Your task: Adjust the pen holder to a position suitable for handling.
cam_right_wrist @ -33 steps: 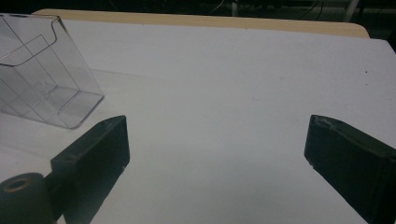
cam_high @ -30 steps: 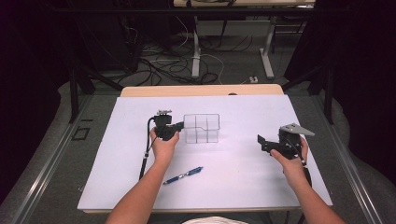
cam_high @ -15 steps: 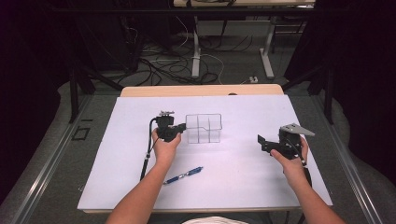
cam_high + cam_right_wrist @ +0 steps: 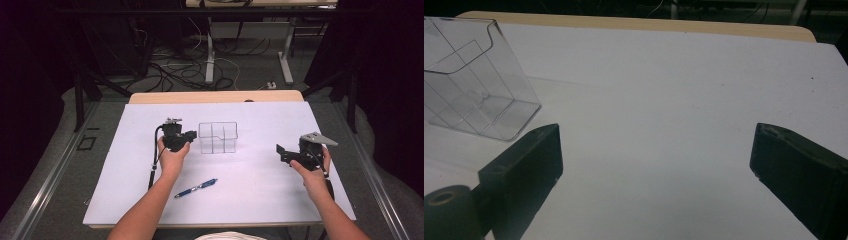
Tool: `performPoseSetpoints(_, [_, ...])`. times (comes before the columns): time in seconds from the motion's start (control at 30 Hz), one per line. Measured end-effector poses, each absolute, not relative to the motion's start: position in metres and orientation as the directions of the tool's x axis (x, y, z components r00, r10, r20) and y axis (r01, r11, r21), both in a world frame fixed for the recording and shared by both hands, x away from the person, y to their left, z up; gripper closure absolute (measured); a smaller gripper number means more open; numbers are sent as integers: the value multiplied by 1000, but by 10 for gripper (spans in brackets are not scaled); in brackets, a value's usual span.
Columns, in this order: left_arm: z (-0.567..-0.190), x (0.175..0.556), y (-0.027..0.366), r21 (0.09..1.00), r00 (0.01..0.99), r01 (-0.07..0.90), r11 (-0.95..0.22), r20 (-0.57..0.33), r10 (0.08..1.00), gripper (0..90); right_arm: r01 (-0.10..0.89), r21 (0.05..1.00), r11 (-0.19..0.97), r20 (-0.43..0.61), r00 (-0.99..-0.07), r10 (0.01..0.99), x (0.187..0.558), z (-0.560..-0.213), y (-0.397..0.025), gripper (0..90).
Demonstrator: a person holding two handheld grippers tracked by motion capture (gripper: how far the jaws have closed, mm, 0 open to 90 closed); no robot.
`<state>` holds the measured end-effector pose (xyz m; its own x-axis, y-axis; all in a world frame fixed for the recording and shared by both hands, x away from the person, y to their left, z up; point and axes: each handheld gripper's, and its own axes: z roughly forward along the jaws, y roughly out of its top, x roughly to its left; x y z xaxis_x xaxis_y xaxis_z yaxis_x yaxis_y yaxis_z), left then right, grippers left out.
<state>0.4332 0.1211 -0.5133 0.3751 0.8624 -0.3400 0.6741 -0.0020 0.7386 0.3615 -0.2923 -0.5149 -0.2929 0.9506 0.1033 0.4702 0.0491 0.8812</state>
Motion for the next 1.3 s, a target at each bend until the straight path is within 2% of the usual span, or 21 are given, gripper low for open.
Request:
performPoseSetpoints(0.2, [-509,429,128,748,384,664,6,-347,856,688,470,881,53,97,-287,953,362,-516,-293,64])
performPoseSetpoints(0.43, [-505,421,142,753,395,658,0,-345,852,629,466,883,59,90,-292,952,364,-517,-292,64])
performPoseSetpoints(0.67, [-500,417,156,751,396,660,21,-372,839,507,471,880,53,93,-281,955,362,-517,-293,64])
performPoseSetpoints(0.83, [-497,411,165,781,417,625,-3,-330,847,445,469,882,57,89,-284,955,362,-515,-293,64])
performPoseSetpoints(0.97, [-493,408,172,798,457,602,-29,-315,832,352,467,882,68,81,-293,953,362,-515,-291,64])
performPoseSetpoints(1.17, [-487,399,177,818,487,568,-87,-249,837,289,468,882,61,89,-293,952,362,-516,-292,64])
performPoseSetpoints(1.2, [-486,397,178,822,495,563,-87,-251,832,250,469,881,58,92,-291,952,361,-515,-292,64])
performPoseSetpoints(1.3, [-485,391,182,827,504,556,-84,-256,825,206,473,880,52,99,-289,952,361,-516,-292,64])
